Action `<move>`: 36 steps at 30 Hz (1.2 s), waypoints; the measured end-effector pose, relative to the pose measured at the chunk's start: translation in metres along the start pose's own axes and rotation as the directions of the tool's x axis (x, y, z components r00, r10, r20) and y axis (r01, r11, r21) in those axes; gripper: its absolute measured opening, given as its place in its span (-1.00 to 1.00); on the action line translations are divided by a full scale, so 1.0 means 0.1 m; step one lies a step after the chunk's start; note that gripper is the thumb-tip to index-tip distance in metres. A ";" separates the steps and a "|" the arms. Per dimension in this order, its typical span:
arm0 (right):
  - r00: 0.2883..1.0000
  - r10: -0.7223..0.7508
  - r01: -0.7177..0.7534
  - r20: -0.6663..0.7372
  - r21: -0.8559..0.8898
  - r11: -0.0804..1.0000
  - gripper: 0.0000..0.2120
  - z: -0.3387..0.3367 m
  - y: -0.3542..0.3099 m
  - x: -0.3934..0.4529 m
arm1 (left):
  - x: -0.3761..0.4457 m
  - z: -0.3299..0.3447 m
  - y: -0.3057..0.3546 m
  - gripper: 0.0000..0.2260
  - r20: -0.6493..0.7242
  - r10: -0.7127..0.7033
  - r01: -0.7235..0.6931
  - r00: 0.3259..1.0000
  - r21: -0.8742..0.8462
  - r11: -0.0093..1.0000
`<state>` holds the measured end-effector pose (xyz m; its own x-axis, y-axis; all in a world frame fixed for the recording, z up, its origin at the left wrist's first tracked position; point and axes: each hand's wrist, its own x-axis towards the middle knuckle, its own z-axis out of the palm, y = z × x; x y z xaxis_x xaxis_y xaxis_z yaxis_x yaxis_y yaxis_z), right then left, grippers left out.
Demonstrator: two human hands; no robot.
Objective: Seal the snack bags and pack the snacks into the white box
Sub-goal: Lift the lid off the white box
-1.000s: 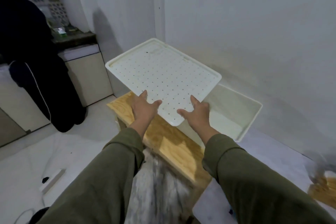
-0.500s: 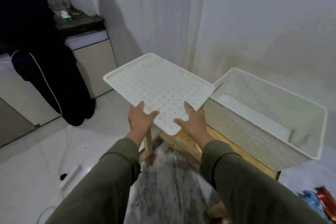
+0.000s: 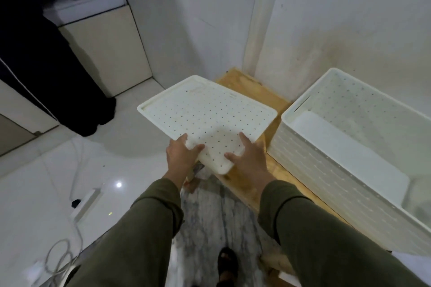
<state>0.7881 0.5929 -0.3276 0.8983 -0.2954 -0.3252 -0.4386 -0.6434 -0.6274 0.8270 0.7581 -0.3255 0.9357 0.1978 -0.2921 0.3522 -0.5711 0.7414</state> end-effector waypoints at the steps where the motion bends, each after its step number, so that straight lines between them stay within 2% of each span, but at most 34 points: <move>1: 1.000 0.025 -0.025 0.010 -0.019 1.000 -0.27 0.02 0.06 0.06 | 0.04 0.07 -0.01 -0.48 0.016 0.009 -0.009 1.000 0.002 1.000; 5: 0.996 0.089 -0.089 0.006 -0.058 0.994 -0.26 0.11 0.26 0.23 | 0.22 0.32 -0.06 -0.42 0.073 0.033 -0.037 0.997 0.055 0.998; 9: 0.992 0.120 -0.115 0.041 -0.121 0.986 -0.29 0.13 0.39 0.28 | 0.30 0.46 -0.06 -0.40 0.128 0.038 -0.065 0.991 0.213 0.975; 13: 0.998 0.055 -0.055 -0.011 -0.343 0.938 -0.39 0.05 0.38 0.23 | 0.24 0.48 -0.07 -0.46 0.177 0.119 -0.190 0.977 0.473 0.860; 15: 1.000 0.011 -0.020 -0.024 -0.433 0.901 -0.39 -0.01 0.34 0.17 | 0.17 0.46 0.01 -0.43 0.246 0.154 -0.266 0.957 0.534 0.803; 19: 0.999 0.043 -0.033 0.011 -0.456 0.890 -0.41 -0.09 0.28 -0.08 | -0.08 0.37 0.16 -0.36 0.404 0.210 -0.416 0.890 0.533 0.737; 24: 0.996 0.022 -0.056 -0.089 -0.400 0.915 -0.46 -0.20 0.23 -0.67 | -0.51 0.15 0.25 -0.34 0.500 0.283 -0.545 0.819 0.521 0.657; 29: 0.976 0.101 -0.168 -0.191 -0.381 0.909 -0.43 -0.43 0.34 -1.39 | -1.05 -0.03 0.37 -0.37 0.579 0.351 -0.660 0.736 0.497 0.564; 36: 0.888 0.232 -0.351 -0.397 -0.260 0.899 -0.42 -1.12 0.79 -2.38 | -1.92 0.20 0.89 -0.38 0.685 0.488 -0.835 0.540 0.366 0.411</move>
<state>0.5426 0.5334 -0.2203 0.7055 -0.6919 -0.1531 -0.7038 -0.6588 -0.2659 0.6785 0.6533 -0.2157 0.6638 -0.7179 -0.2098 -0.6440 -0.6913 0.3276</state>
